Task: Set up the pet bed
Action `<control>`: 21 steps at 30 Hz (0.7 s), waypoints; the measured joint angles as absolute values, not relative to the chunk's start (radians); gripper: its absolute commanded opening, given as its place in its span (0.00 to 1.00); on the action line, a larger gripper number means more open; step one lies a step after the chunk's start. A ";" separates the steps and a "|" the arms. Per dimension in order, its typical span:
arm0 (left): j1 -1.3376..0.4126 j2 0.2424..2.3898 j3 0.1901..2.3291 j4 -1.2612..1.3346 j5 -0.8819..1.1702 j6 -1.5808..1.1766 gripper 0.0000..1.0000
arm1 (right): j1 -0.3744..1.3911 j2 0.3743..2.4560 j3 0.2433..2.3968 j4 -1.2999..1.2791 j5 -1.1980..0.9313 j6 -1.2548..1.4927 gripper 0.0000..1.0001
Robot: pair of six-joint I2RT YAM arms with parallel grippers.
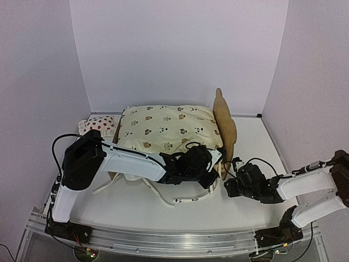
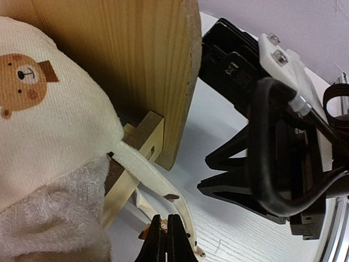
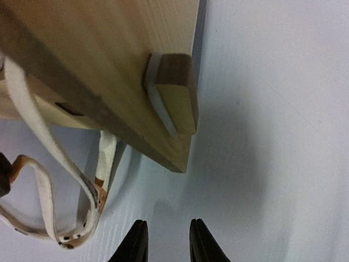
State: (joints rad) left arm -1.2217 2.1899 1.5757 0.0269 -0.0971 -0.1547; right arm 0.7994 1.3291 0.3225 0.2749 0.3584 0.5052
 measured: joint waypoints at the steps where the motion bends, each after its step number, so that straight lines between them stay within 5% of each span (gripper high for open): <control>1: -1.221 2.190 1.576 0.027 -0.097 -0.155 0.00 | 0.797 1.346 0.318 0.305 0.357 0.499 0.27; 21: -1.220 2.189 1.450 0.037 -0.099 -0.186 0.00 | 0.757 1.594 0.241 0.793 0.269 0.444 0.25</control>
State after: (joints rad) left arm -1.2201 2.1889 1.4498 0.0370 -0.0988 -0.1862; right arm 0.7570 1.5944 0.2405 0.7935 0.2686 0.4441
